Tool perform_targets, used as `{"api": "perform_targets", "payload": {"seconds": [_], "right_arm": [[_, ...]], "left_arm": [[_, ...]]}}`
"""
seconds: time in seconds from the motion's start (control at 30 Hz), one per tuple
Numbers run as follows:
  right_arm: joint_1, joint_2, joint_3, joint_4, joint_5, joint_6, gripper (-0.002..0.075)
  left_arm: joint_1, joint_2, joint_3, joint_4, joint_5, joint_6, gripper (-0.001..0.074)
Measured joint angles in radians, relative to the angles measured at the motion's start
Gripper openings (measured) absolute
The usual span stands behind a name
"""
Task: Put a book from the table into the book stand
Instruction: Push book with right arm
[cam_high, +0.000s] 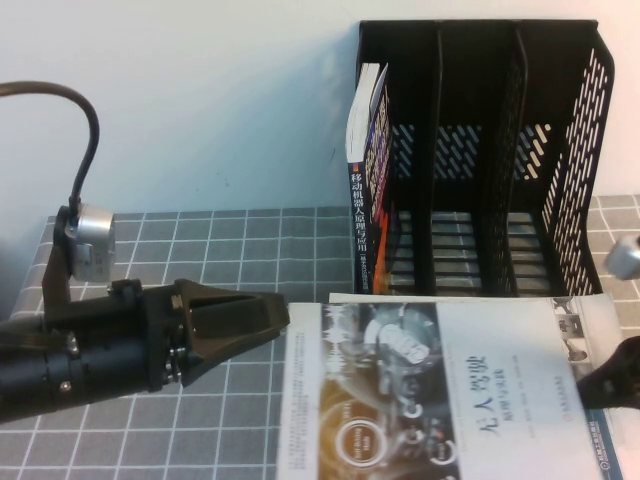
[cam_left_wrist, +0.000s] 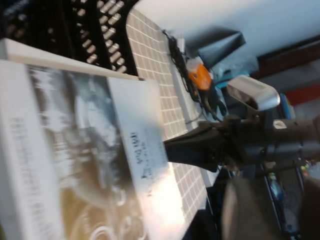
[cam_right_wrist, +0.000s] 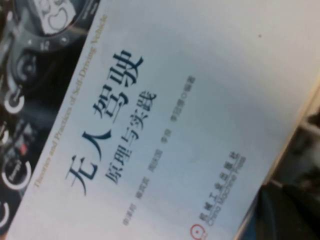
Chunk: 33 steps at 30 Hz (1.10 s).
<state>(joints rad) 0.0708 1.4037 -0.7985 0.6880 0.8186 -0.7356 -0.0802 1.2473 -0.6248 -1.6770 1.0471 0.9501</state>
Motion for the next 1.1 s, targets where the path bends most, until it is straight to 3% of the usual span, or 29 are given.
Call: {"api": "perform_targets", "payload": {"seconds": [0.13, 0.2, 0.27, 0.43, 0.77, 1.1], "right_arm": [[0.077, 0.000, 0.000, 0.000, -0.025, 0.029, -0.0002], [0.093, 0.000, 0.000, 0.000, -0.037, 0.038, -0.0002], [0.099, 0.000, 0.000, 0.000, -0.041, 0.045, -0.0002], [0.100, 0.000, 0.000, -0.006, -0.045, 0.047, -0.0002], [0.102, 0.000, 0.000, -0.012, -0.045, 0.047, -0.0002], [0.102, 0.000, 0.000, -0.013, -0.045, 0.047, -0.0002]], "left_arm": [[0.000, 0.000, 0.000, 0.000, 0.027, 0.002, 0.0489], [0.000, 0.000, 0.000, 0.000, 0.027, 0.002, 0.0596], [0.000, 0.000, 0.000, 0.000, 0.027, -0.002, 0.0652], [0.014, 0.000, -0.002, 0.004, 0.009, -0.054, 0.0688], [0.216, 0.004, -0.019, 0.196, 0.107, -0.145, 0.0692], [0.223, 0.168, -0.023, 0.253, 0.123, -0.140, 0.0692]]}}
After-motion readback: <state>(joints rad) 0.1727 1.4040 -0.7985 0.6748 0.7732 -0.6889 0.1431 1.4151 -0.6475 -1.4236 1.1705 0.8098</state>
